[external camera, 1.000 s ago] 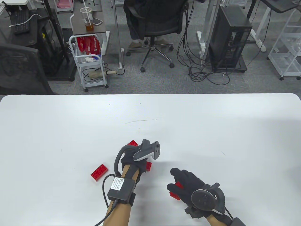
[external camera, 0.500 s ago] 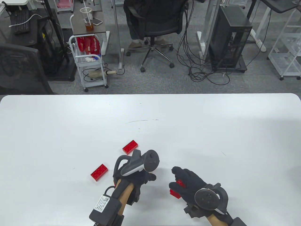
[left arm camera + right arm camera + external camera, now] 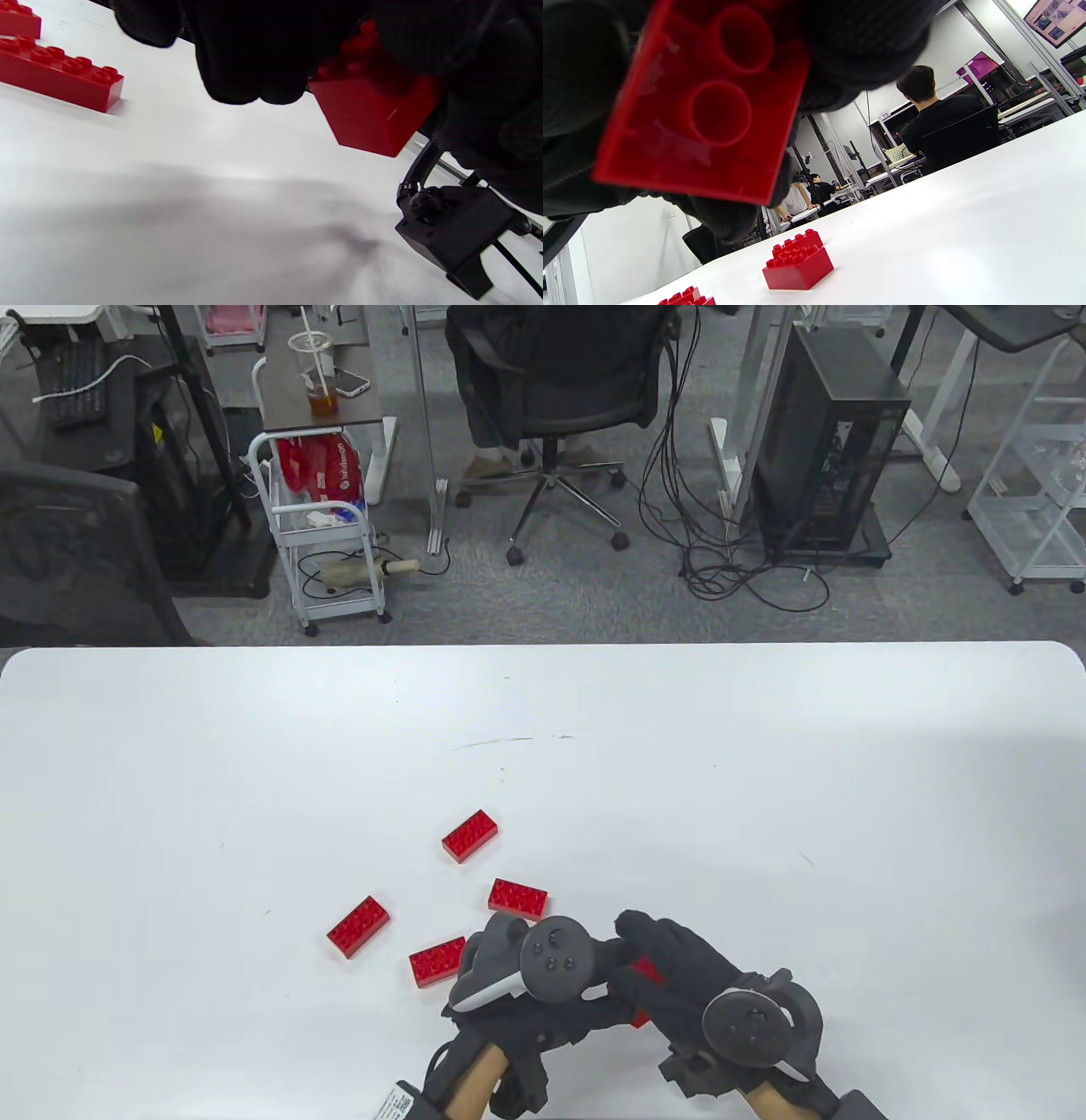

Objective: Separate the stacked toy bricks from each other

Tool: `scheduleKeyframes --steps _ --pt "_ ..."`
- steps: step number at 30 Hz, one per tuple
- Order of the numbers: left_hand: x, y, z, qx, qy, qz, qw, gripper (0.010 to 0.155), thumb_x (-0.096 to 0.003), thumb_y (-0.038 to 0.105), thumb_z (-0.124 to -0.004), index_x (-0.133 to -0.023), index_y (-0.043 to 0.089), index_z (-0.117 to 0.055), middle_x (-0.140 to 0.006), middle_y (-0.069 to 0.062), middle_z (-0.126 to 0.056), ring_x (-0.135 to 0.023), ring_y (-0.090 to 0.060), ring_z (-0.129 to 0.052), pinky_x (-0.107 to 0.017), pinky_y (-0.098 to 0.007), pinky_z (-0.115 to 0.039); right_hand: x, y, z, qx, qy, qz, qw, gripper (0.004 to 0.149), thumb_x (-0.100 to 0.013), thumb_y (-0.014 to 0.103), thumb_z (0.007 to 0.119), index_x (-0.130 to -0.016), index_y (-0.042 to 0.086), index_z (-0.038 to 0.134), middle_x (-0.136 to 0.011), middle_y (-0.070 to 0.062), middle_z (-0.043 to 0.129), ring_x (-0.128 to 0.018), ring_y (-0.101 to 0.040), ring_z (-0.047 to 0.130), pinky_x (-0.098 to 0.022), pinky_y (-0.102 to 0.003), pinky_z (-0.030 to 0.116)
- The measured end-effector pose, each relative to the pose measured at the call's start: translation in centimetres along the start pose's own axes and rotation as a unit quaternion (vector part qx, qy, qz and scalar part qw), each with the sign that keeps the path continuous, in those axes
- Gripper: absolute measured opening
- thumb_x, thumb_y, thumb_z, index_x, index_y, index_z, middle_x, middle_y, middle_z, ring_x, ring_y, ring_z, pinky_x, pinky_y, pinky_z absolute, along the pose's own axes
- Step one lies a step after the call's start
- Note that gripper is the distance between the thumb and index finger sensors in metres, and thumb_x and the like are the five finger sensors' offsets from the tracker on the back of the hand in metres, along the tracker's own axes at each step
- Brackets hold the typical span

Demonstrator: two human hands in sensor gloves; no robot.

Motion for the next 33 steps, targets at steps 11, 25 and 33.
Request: scheduleKeyframes --steps 11,25,33 --pt "0.1 -1.2 -2.1 0.079 0.039 0.012 0.996 0.073 -0.0399 0.061 -0.075 -0.099 0.020 -0.079 -0.090 0.001 -0.098 -0.074 -0.020 -0.103 -0.071 -0.052 -0.073 -0.1 -0.4 0.9 -0.002 0.036 0.011 0.999 0.071 -0.046 0.064 0.058 -0.099 0.018 0.070 -0.075 -0.004 0.089 -0.050 -0.019 0.100 -0.029 -0.025 0.096" --pt "1.5 -2.8 0.0 0.103 0.103 0.007 0.989 0.070 -0.0411 0.058 -0.076 -0.102 0.023 -0.077 -0.094 0.001 -0.095 -0.077 -0.020 -0.101 -0.072 -0.053 -0.072 -0.2 -0.6 1.0 -0.015 0.047 0.018 0.999 0.075 -0.047 0.066 0.055 -0.102 0.015 0.067 -0.077 -0.007 0.088 -0.053 -0.023 0.099 -0.032 -0.029 0.094" --pt "1.3 -2.8 -0.6 0.136 0.091 -0.029 0.986 0.071 -0.0422 0.054 -0.077 -0.105 0.023 -0.066 -0.100 0.000 -0.085 -0.085 -0.022 -0.093 -0.073 -0.053 -0.069 -0.1 -0.6 0.8 -0.008 0.051 0.011 0.999 0.072 -0.047 0.068 0.057 -0.092 0.015 0.074 -0.071 -0.005 0.089 -0.047 -0.022 0.099 -0.027 -0.030 0.093"
Point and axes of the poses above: the tracker on the back of each hand, its own y axis roughly to the thumb side, its own x axis roughly from the fingertips to the wrist, z = x × y, the point moved 3 cm from there along -x, roughly from the wrist to the fingertips
